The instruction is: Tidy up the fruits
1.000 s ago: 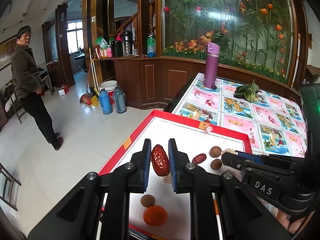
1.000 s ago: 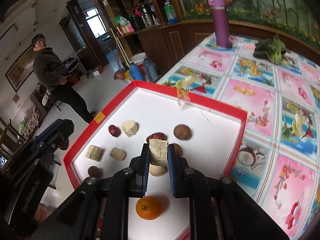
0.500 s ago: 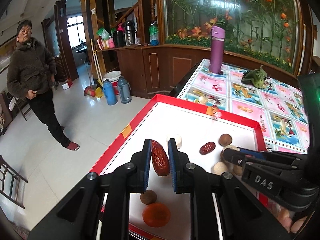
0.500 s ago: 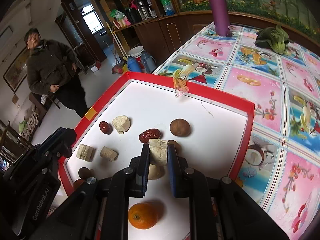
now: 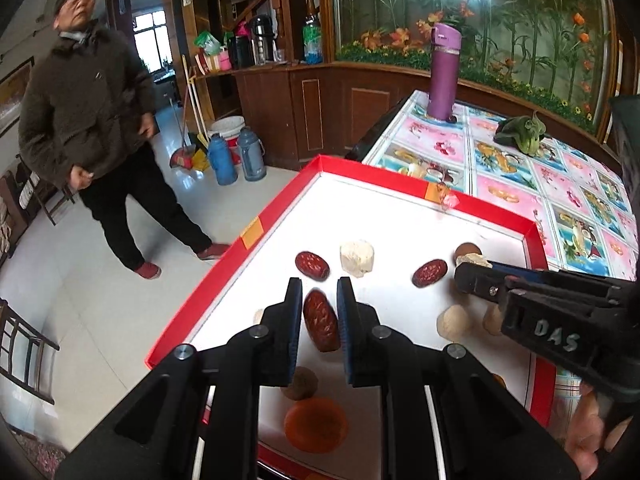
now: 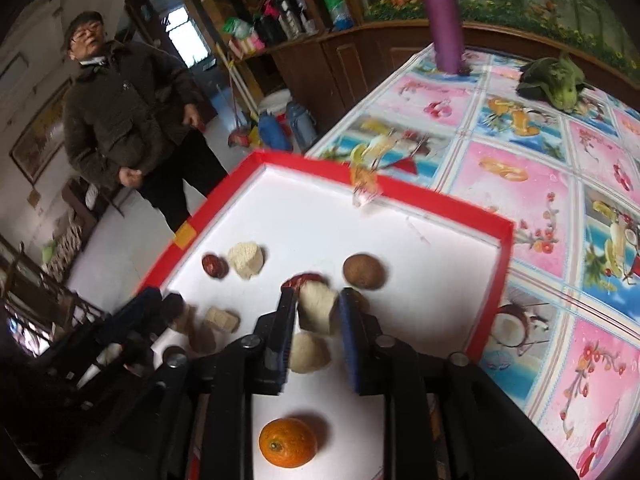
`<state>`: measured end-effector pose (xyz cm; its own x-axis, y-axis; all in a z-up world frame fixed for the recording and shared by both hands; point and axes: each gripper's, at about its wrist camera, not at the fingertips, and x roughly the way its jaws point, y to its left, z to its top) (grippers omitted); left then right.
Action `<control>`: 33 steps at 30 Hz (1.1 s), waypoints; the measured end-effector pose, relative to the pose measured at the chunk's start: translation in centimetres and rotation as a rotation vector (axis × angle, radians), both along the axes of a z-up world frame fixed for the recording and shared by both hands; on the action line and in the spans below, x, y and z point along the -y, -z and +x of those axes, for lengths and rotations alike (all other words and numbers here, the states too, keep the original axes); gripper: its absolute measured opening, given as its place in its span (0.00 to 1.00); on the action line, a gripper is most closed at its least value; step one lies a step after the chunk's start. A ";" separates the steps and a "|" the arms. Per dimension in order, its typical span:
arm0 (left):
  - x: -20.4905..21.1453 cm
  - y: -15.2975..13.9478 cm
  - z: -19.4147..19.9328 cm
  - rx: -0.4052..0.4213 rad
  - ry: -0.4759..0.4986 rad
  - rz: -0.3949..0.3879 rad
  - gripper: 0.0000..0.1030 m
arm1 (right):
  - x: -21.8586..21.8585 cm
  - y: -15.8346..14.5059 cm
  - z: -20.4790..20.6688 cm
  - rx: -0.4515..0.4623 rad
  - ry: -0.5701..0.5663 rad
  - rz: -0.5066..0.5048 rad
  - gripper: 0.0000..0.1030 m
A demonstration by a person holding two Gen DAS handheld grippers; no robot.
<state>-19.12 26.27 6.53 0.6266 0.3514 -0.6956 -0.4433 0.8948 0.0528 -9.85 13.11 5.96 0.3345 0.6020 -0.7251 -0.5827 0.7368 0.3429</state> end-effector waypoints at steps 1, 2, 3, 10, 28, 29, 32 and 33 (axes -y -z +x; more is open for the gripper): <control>0.0 0.1 0.0 -0.006 -0.002 0.001 0.30 | 0.4 -0.3 0.0 0.001 0.006 0.016 0.42; 0.0 0.0 0.0 -0.007 -0.008 0.000 0.38 | 1.0 -0.7 0.0 0.007 0.014 0.034 0.48; 0.1 -0.1 -0.2 0.002 -0.011 0.002 0.54 | 1.4 -1.1 -0.1 0.020 0.025 0.048 0.48; 1.4 -2.1 -0.2 0.041 -0.002 0.063 0.68 | 4.4 -2.3 -0.2 0.031 0.080 0.105 0.48; 12.1 -5.9 0.7 0.099 0.170 0.126 0.84 | 18.5 -3.9 0.4 0.087 0.289 0.135 0.52; 12.5 -6.1 0.8 0.106 0.177 0.124 0.84 | 19.2 -4.3 -0.1 0.116 0.296 0.121 0.52; 13.3 -6.8 0.5 0.130 0.183 0.121 0.92 | 20.2 -5.6 -2.1 0.224 0.293 0.092 0.62; 13.4 -6.9 0.3 0.141 0.175 0.129 0.97 | 20.3 -5.9 -2.9 0.263 0.285 0.085 0.64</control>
